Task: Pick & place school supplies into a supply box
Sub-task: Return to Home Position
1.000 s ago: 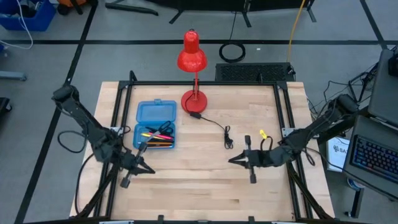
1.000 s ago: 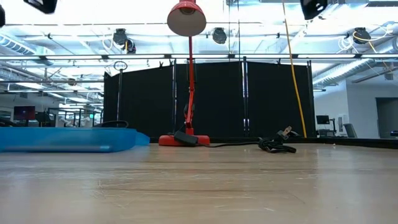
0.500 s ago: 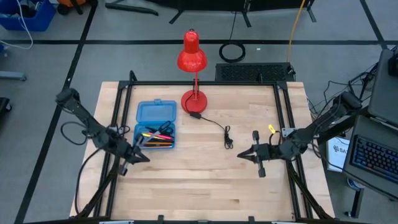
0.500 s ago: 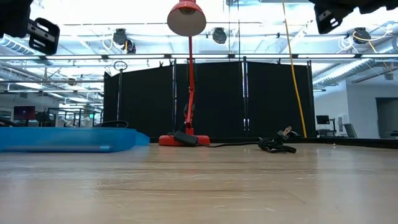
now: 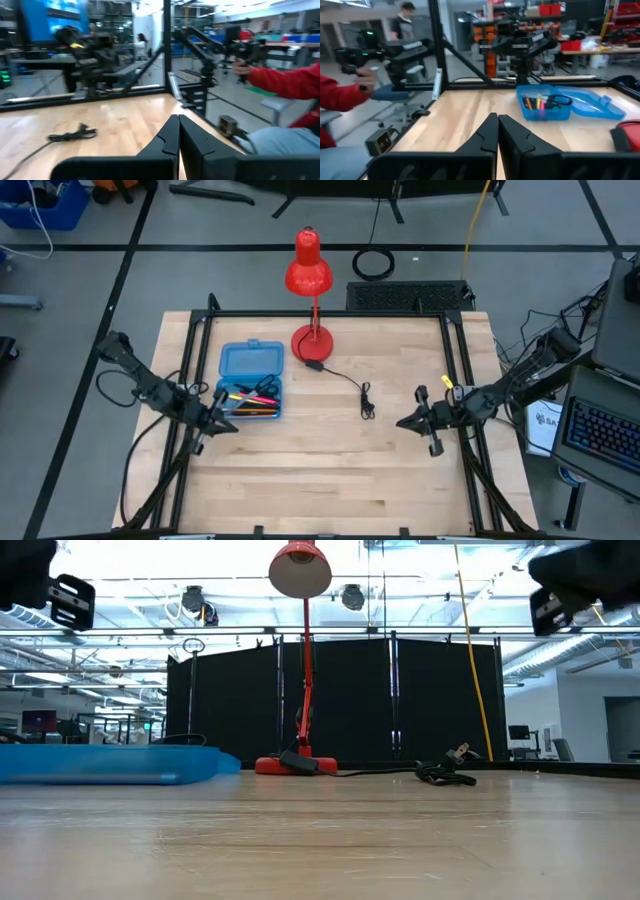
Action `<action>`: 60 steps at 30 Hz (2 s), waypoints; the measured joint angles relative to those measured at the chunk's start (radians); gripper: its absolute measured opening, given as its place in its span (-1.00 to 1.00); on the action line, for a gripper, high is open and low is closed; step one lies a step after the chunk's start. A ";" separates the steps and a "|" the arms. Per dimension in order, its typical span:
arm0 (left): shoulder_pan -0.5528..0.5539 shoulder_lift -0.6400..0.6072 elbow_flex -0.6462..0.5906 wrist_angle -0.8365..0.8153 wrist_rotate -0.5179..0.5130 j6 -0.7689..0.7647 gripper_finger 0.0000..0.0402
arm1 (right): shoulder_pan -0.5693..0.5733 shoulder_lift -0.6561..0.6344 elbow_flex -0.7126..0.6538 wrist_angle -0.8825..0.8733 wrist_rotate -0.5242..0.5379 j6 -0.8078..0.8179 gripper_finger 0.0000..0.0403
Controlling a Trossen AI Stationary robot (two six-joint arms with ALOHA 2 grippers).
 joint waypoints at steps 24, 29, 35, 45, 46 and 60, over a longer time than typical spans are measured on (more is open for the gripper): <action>0.133 -0.191 0.058 -0.345 -0.060 -0.001 -0.93 | 0.000 -0.108 -0.143 0.085 0.043 -0.064 -1.00; 0.132 -0.190 0.058 -0.431 -0.133 -0.020 -0.83 | 0.000 -0.107 -0.143 0.086 0.088 -0.067 -1.00; 0.132 -0.190 0.058 -0.464 -0.159 -0.095 -0.84 | 0.000 -0.107 -0.144 0.087 0.094 -0.067 -1.00; 0.132 -0.190 0.058 -0.464 -0.162 0.002 -0.93 | 0.000 -0.107 -0.144 0.087 0.093 -0.067 -1.00; 0.132 -0.190 0.058 -0.464 -0.162 0.002 -0.94 | 0.000 -0.107 -0.144 0.087 0.093 -0.067 -1.00; 0.132 -0.190 0.058 -0.464 -0.162 0.001 -0.80 | 0.000 -0.107 -0.144 0.087 0.093 -0.067 -1.00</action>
